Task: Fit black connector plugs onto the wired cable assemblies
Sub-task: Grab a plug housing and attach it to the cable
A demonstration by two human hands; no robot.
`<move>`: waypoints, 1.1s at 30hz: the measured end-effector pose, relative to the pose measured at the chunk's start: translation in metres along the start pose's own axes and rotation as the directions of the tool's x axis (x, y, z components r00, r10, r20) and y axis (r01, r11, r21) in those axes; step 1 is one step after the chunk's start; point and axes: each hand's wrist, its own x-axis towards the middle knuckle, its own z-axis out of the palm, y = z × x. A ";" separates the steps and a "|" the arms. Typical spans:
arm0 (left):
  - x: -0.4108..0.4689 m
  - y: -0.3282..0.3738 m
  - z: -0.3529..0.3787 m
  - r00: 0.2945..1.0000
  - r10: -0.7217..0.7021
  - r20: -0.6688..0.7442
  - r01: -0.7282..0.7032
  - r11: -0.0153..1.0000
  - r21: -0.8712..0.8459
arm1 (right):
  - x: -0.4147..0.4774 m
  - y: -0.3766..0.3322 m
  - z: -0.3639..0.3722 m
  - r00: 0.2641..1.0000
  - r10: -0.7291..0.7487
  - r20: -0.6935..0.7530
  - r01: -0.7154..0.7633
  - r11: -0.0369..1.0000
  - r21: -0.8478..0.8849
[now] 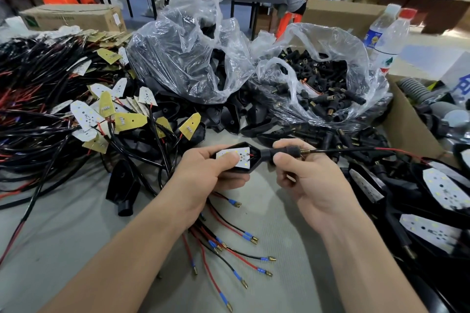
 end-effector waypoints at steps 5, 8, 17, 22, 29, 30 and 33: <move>0.003 0.000 -0.001 1.000 -0.013 0.006 0.013 0.999 -0.031 | 0.000 -0.004 -0.004 0.978 0.097 0.186 -0.126 0.980 0.151; 0.002 0.000 -0.001 1.000 -0.011 0.022 0.012 0.999 -0.040 | -0.001 -0.004 -0.006 0.976 0.090 0.200 -0.123 0.979 0.160; 0.000 -0.003 -0.001 0.996 0.084 -0.028 -0.078 0.984 0.161 | 0.002 -0.002 -0.008 0.986 0.046 0.160 -0.042 0.999 -0.029; 0.003 0.000 -0.004 0.997 0.060 -0.041 -0.054 0.989 0.137 | 0.001 -0.001 -0.010 0.996 -0.056 0.069 0.061 0.996 -0.059; 0.000 0.006 -0.008 0.997 0.041 0.062 -0.047 0.995 0.088 | -0.002 -0.008 -0.023 0.988 -0.040 0.149 0.036 0.999 0.024; 0.000 0.005 -0.008 0.996 0.054 0.070 -0.061 0.993 0.098 | -0.002 -0.008 -0.021 0.989 -0.040 0.143 0.035 0.999 0.041; 0.001 0.004 -0.009 0.990 0.124 0.066 -0.131 0.986 0.104 | -0.003 -0.006 -0.015 0.992 -0.027 0.125 0.010 0.991 0.136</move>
